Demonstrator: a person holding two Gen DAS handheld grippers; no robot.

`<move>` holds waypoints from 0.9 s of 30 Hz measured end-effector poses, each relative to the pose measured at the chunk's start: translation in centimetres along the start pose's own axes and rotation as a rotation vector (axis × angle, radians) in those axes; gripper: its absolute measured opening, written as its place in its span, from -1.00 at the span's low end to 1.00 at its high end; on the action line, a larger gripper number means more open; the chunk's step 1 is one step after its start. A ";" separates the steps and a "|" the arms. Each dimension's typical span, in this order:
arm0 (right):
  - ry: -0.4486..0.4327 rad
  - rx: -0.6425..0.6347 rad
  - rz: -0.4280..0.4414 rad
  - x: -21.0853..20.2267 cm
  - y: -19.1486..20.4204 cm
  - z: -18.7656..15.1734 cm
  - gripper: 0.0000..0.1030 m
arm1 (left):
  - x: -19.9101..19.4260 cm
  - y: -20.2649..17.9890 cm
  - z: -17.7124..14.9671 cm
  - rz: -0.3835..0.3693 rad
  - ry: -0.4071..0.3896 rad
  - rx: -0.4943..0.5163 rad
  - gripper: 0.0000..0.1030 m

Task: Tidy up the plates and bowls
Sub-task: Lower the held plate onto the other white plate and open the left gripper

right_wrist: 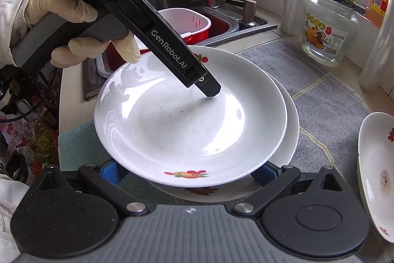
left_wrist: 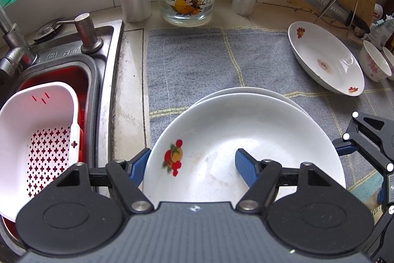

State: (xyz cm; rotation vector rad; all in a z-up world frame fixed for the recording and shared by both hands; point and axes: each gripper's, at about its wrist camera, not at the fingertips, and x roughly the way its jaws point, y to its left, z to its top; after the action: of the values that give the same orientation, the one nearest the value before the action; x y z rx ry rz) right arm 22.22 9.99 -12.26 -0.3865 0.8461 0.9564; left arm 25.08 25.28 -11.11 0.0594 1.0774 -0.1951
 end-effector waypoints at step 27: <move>0.058 0.045 -0.032 -1.2 0.7 0.7 1.00 | 0.7 -0.3 0.8 0.003 -0.011 0.011 0.42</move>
State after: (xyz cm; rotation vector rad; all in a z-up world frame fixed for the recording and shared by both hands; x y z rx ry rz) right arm 21.60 10.10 -10.87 -0.3894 0.9104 0.8980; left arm 26.01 24.77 -11.32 0.0695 1.0652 -0.1986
